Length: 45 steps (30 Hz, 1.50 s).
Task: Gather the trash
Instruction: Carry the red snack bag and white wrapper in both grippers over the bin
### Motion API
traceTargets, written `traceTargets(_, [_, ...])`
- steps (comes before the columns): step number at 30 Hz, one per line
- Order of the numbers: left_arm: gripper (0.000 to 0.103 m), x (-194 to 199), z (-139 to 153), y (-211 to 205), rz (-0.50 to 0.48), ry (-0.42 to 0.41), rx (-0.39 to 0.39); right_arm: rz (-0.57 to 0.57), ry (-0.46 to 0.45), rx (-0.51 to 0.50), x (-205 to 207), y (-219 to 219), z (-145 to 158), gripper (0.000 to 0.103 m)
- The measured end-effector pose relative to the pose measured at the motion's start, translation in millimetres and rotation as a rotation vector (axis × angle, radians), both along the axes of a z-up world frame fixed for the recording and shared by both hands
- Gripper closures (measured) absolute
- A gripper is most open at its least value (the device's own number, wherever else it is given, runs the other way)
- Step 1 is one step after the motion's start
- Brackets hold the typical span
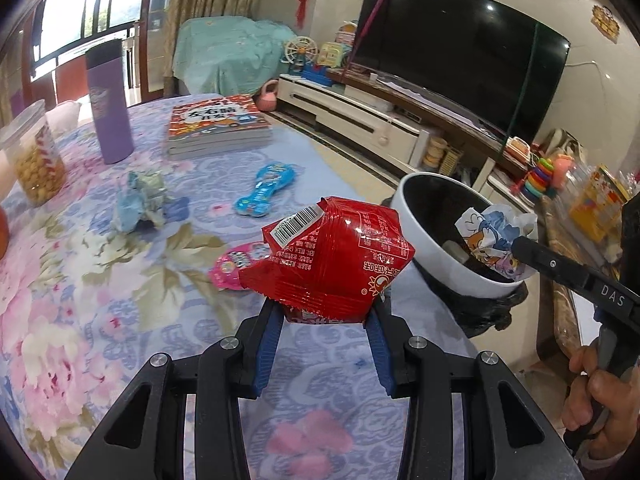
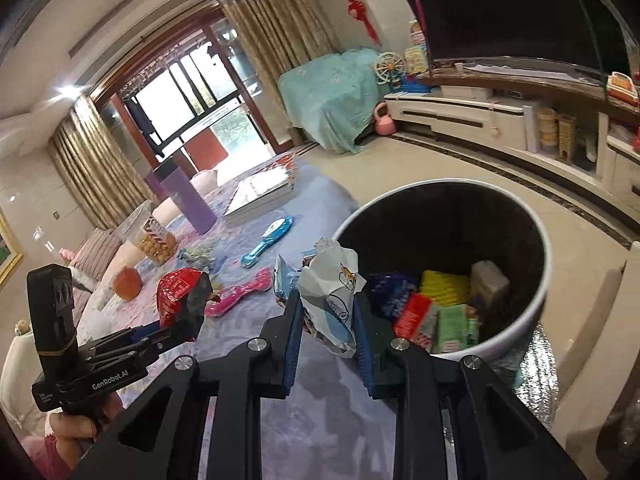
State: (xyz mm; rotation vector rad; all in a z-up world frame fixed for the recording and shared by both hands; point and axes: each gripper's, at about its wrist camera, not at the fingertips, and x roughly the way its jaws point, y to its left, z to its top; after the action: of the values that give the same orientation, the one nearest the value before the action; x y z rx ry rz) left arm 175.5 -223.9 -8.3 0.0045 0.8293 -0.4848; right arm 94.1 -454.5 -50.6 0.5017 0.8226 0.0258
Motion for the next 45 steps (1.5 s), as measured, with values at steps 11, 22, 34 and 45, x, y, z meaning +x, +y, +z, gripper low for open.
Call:
traceTargets(11, [0.063, 3, 1, -31, -0.057, 0.006, 0.008, -0.059, 0.007, -0.006, -15, -24, -1, 0.078])
traceTargets(22, [0.063, 8, 5, -59, -0.105, -0.006, 0.017, -0.096, 0.015, -0.01, -20, -46, -4, 0.078])
traceTargets(34, [0.063, 27, 7, -98, -0.16, -0.005, 0.035, -0.117, 0.021, -0.026, -19, -61, -3, 0.078])
traceTargets(45, [0.063, 48, 1, -133, -0.188, 0.009, 0.071, -0.106, 0.037, -0.045, -7, -71, -4, 0.078])
